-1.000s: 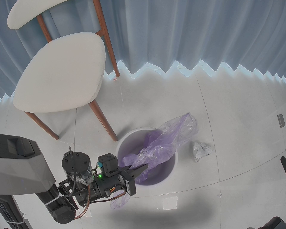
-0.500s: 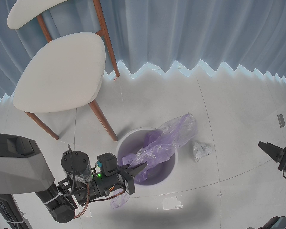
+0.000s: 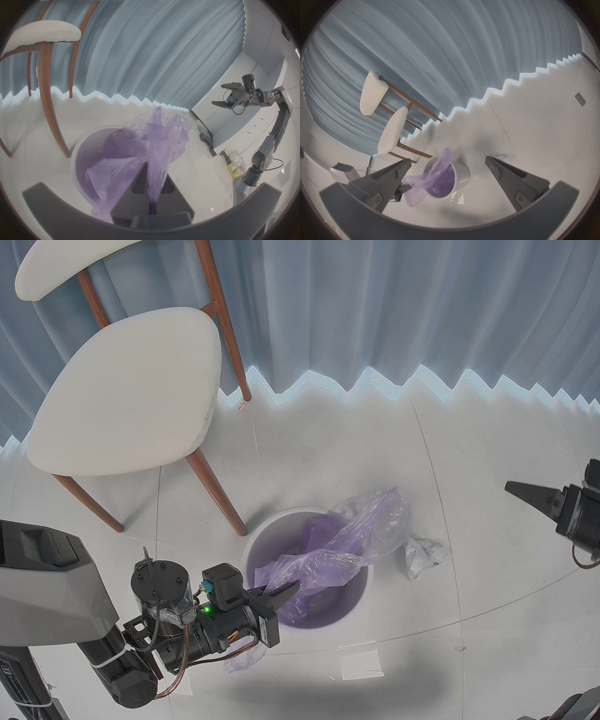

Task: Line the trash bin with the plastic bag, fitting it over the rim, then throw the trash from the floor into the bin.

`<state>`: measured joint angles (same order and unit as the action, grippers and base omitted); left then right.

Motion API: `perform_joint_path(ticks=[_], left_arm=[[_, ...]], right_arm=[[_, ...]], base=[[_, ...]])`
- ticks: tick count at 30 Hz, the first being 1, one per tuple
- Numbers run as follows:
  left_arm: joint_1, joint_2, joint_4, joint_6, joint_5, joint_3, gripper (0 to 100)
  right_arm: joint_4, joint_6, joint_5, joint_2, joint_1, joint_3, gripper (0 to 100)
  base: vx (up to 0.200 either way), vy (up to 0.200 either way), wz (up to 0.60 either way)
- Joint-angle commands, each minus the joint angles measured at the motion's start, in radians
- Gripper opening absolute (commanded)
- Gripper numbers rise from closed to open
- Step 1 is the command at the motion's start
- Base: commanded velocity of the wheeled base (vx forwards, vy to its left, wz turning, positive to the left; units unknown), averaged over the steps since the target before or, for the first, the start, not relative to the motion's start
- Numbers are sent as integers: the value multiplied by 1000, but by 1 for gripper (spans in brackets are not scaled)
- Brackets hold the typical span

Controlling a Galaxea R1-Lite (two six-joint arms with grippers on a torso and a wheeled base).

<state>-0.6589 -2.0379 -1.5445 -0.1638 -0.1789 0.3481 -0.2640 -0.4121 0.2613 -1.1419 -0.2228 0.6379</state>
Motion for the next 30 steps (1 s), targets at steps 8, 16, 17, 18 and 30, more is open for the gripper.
perform_joint_path(ticks=[8,16,17,18,30], left_arm=[[-8,-35,0,-6,61,0,0],[-24,-39,0,-5,73,-12,0],[-24,-41,0,-3,72,-12,0],[-24,-42,0,-3,73,-12,0],[-31,-47,0,-2,72,-12,0]], right_arm=[[-26,-20,-4,-131,-63,31,100],[-98,-33,-4,-136,-58,14,100],[-100,-31,-4,-142,-56,9,100],[-101,-30,-4,-145,-56,9,100],[-169,-136,-4,-208,-132,-10,100]], base=[[0,0,0],[0,0,0],[0,0,0],[0,0,0],[0,0,0]])
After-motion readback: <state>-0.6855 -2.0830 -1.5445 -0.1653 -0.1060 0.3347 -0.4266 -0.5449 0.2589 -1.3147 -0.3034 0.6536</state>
